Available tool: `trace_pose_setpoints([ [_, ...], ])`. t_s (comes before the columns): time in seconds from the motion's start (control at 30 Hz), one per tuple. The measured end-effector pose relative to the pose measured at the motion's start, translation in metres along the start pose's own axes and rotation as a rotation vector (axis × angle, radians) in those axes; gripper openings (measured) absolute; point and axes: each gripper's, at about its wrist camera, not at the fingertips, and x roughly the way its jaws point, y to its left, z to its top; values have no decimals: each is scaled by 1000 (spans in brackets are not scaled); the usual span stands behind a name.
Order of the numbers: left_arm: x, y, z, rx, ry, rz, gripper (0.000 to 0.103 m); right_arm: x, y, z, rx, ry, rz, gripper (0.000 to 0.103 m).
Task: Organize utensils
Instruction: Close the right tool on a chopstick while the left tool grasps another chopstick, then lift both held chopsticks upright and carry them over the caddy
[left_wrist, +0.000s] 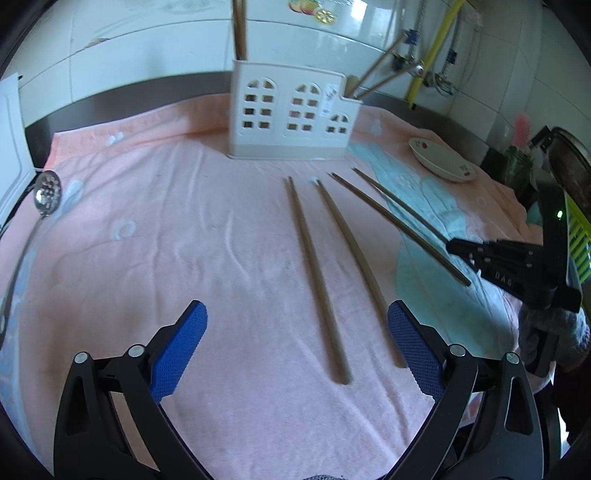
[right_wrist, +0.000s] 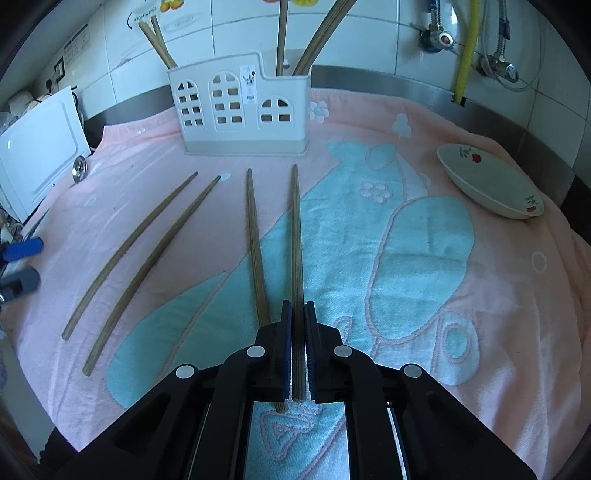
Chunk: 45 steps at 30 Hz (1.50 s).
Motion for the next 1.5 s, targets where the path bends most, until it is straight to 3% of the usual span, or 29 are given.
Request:
trace_pose_setpoints([
  [0.13, 10, -12, -3, 19, 23, -20, 79, -15, -1, 3, 4, -42, 2, 6],
  [0.47, 43, -14, -2, -44, 94, -44, 27, -57, -1, 18, 9, -151, 13, 6],
  [0.73, 51, -17, 2, -49, 104, -20, 23, -80, 3, 28, -2, -203, 18, 6],
  [0.87, 54, -22, 5, -19, 110, 22, 8, -84, 5, 32, -5, -212, 16, 6],
  [1.0, 50, -19, 8, -22, 106, -1, 7, -86, 5, 35, -8, -217, 13, 6],
  [1.5, -24, -22, 51, 27, -87, -66, 4, -99, 8, 56, -13, -238, 28, 6],
])
